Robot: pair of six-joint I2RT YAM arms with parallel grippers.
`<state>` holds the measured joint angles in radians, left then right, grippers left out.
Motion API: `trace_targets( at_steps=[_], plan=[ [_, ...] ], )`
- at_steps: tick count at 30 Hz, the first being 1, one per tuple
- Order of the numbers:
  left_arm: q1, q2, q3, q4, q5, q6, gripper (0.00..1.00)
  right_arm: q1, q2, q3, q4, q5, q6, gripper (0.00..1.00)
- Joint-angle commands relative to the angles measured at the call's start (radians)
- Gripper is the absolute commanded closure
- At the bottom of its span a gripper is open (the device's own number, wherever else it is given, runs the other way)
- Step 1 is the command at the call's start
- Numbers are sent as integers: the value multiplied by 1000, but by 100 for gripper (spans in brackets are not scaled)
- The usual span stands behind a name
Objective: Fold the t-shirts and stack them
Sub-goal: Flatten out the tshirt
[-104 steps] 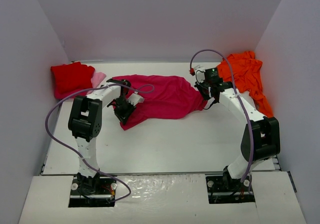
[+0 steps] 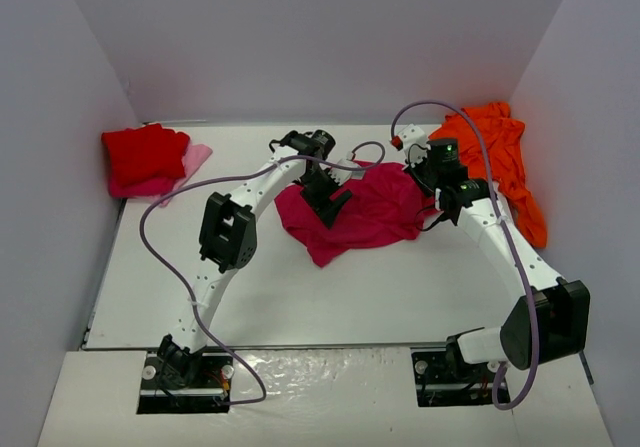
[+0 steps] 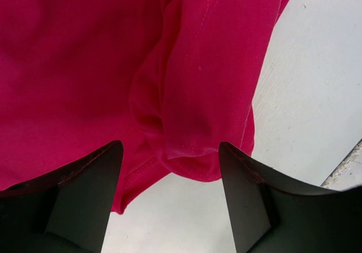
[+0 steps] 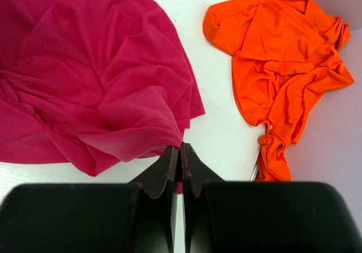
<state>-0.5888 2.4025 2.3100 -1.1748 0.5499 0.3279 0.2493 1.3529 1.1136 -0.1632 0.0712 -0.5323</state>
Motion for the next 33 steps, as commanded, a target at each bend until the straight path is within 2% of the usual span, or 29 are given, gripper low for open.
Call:
trace_targets(
  at_steps=[1,3,8,12,17,28,33],
  plan=[
    [-7,-41,47,-35,46,-6,35,-1,-29,-17,66,24,-4,100],
    [-11,-35,45,-37,46,-4,38,-2,-29,-24,72,20,2,100],
    [-29,-29,34,-41,35,2,57,-2,-36,-39,79,18,3,100],
    [-35,-25,31,-45,35,5,57,-1,-44,-51,81,21,0,100],
    [-41,-8,32,-57,37,13,51,-2,-47,-59,86,22,-1,100],
    [-29,-1,6,-45,-12,13,50,-5,-58,-68,105,34,-1,100],
    [-25,-12,-4,-40,-35,12,44,-10,-63,-73,114,32,-1,100]
  ],
)
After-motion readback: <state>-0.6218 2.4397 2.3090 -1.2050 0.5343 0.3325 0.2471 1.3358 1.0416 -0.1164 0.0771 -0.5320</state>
